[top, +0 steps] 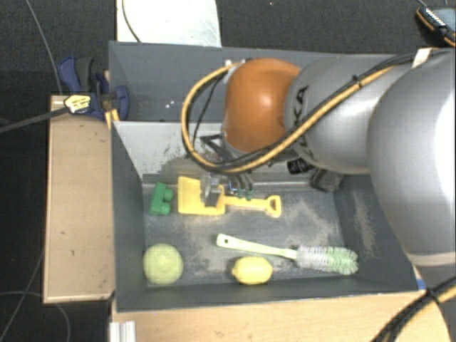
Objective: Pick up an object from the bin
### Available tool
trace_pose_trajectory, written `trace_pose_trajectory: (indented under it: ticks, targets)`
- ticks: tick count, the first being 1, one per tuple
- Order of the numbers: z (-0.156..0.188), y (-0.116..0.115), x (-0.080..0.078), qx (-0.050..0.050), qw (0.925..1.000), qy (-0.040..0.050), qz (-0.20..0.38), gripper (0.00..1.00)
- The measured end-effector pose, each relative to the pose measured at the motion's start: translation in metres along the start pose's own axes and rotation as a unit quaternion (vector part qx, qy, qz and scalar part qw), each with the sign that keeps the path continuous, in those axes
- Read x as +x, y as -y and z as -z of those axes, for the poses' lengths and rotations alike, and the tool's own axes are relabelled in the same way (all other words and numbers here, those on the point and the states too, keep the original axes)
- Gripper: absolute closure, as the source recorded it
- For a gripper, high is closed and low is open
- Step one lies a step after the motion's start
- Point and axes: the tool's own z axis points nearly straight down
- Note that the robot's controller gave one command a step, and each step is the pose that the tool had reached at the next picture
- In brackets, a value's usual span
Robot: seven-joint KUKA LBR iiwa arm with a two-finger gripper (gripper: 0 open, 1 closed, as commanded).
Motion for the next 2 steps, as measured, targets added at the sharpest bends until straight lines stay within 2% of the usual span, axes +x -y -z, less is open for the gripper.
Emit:
trace_pose_trajectory:
  ticks: [1, 2]
  targets:
    - [-0.078, 0.011, -0.005, 0.001, 0.9955, -0.0031, 0.095, 1.0]
    - [-0.056, 0.009, 0.001, 0.001, 0.997, -0.0034, 0.077, 1.0]
